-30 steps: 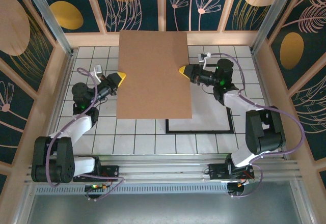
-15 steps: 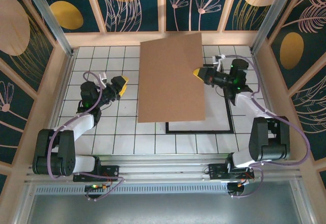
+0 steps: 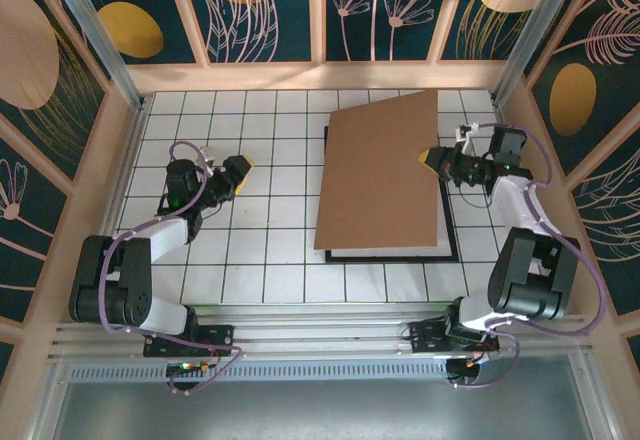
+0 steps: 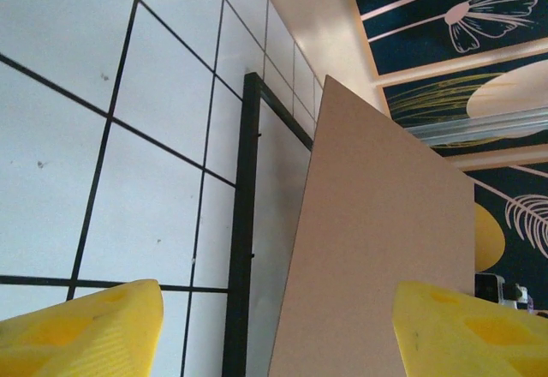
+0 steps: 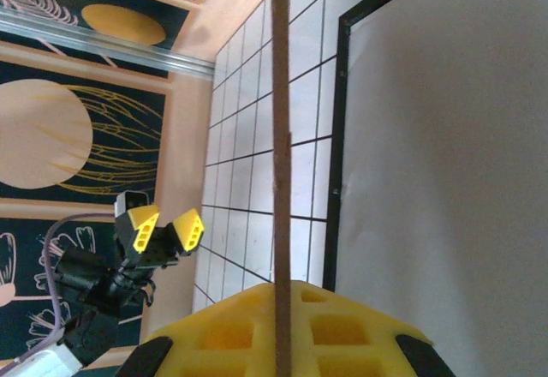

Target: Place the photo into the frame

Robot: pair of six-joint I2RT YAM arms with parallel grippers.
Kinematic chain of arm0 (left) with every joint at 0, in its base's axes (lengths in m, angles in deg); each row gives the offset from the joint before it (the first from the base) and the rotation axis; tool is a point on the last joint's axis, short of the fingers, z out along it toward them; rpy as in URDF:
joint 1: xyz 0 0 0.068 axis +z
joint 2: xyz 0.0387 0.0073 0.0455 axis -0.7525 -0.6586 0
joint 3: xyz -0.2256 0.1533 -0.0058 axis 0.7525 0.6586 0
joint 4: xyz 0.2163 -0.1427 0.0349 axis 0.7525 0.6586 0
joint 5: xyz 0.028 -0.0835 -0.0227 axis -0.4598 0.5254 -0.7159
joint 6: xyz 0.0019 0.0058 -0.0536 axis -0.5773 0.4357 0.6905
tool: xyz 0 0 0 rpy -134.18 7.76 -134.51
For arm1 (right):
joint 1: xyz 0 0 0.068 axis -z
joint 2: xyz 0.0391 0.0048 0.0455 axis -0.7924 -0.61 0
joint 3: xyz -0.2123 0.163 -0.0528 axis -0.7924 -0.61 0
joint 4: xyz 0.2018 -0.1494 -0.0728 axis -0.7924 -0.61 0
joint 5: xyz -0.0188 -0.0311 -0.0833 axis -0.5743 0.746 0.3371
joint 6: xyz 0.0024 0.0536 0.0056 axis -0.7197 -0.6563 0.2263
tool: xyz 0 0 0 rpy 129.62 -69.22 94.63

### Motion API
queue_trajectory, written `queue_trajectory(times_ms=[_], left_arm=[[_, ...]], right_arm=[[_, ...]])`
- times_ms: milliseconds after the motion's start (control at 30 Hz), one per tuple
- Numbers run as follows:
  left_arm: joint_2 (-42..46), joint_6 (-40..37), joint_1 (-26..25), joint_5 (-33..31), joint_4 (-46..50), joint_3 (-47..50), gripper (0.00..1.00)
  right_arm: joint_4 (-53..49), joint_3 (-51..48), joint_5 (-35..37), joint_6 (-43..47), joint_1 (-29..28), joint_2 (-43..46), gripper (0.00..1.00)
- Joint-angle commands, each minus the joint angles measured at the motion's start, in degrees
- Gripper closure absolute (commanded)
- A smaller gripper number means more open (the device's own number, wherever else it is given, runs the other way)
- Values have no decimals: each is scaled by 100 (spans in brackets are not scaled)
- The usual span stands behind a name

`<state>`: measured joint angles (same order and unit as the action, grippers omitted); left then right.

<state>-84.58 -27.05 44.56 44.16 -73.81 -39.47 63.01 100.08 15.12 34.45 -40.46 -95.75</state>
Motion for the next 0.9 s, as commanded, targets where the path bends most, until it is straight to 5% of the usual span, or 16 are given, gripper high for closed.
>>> queue_trajectory(times_ms=[0,267,867], left_arm=[[46,-280,12,96,-1,-178,28],[218,-467,12,3,225,-204,27],[130,-466,1,2,211,-190,25]], right_arm=[[-1288,785,-86,922,127,-281,100],[-2329,1758,-250,1540,528,-1049,100],[-2588,2313,-217,1784,165,-2013,100]])
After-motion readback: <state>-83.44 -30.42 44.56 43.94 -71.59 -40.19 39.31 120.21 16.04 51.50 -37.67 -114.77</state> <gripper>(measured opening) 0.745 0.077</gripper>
